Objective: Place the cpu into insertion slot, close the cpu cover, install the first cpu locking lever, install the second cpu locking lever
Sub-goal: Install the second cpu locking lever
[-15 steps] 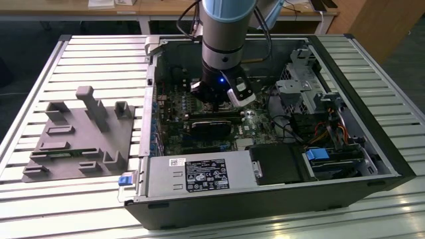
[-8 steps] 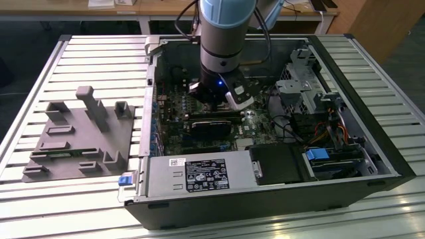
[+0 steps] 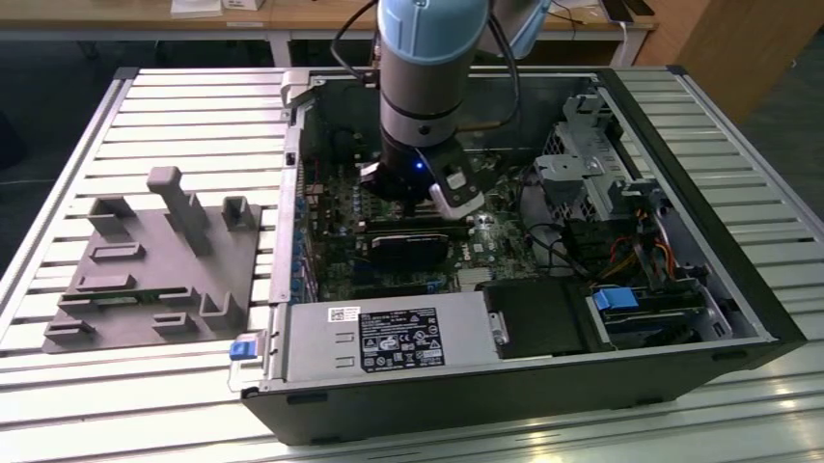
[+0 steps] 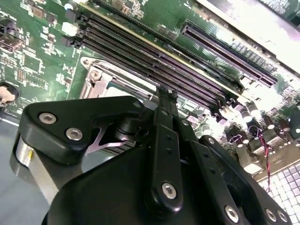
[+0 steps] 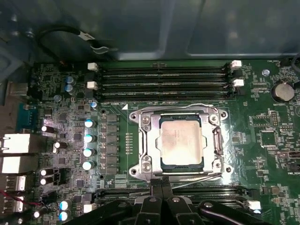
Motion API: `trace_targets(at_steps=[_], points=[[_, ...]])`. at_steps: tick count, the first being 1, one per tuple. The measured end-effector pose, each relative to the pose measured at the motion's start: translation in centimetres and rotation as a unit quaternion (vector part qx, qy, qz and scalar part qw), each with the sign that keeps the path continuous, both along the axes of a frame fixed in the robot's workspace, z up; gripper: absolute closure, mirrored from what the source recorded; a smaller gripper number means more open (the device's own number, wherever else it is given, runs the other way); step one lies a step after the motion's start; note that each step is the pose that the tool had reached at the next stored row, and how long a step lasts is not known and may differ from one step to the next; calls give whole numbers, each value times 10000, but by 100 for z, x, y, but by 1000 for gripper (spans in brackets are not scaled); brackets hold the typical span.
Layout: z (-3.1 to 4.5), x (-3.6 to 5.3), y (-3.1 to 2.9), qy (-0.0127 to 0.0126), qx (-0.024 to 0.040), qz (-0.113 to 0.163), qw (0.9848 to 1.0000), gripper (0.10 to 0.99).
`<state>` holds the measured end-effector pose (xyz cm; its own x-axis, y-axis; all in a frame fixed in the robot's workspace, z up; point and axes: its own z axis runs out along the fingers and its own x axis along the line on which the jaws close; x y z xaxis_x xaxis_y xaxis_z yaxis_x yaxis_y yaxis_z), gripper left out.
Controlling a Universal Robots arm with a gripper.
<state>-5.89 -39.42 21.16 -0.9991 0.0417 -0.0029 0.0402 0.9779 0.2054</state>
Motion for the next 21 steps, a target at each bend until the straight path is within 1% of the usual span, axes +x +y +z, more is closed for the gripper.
trace_targets(at_steps=[6, 9, 13, 17, 21], points=[[-81, -7, 0, 0, 37, 0, 10000, 980], [-91, -9, -18, 0, 103, 0, 9999, 980], [-95, -26, -61, -2, 197, 0, 9998, 980], [-96, -59, -97, -5, 245, 0, 9997, 980], [-101, -125, -111, -13, 302, 0, 9995, 980]])
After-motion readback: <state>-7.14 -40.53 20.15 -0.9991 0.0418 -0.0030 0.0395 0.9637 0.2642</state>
